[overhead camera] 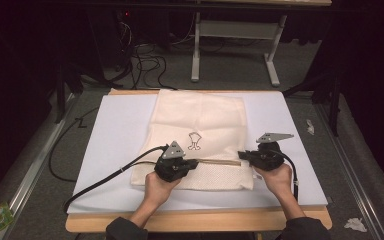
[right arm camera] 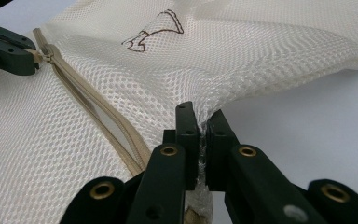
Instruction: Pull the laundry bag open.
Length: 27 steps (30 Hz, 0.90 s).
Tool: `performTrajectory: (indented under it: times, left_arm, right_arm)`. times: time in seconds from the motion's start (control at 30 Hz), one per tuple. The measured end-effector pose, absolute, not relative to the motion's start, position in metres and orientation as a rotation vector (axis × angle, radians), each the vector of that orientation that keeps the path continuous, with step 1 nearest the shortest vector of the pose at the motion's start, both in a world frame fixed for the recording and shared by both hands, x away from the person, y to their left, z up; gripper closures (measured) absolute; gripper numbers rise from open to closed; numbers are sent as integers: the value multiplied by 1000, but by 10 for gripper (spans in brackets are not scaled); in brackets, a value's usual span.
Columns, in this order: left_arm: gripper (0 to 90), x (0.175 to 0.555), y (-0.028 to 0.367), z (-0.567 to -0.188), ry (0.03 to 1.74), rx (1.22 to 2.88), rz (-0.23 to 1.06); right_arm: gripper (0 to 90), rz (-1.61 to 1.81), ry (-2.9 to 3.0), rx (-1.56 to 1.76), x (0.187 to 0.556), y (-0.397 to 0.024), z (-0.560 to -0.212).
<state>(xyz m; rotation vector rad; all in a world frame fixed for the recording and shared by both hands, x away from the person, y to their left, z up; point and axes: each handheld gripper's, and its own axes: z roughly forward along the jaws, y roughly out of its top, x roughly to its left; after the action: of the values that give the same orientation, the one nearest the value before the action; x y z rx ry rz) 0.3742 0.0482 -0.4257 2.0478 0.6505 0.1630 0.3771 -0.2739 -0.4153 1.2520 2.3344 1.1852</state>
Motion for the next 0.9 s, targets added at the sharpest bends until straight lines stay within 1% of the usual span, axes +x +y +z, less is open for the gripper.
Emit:
performTrajectory:
  times: [0.43, 0.9]
  left_arm:
    - [872, 375, 52, -423, 667, 2027, 181]
    - [872, 376, 63, -424, 695, 2004, 171]
  right_arm:
    - [879, 1141, 2325, 1233, 378, -267, -411]
    - [879, 1131, 2330, 1222, 378, -267, -414]
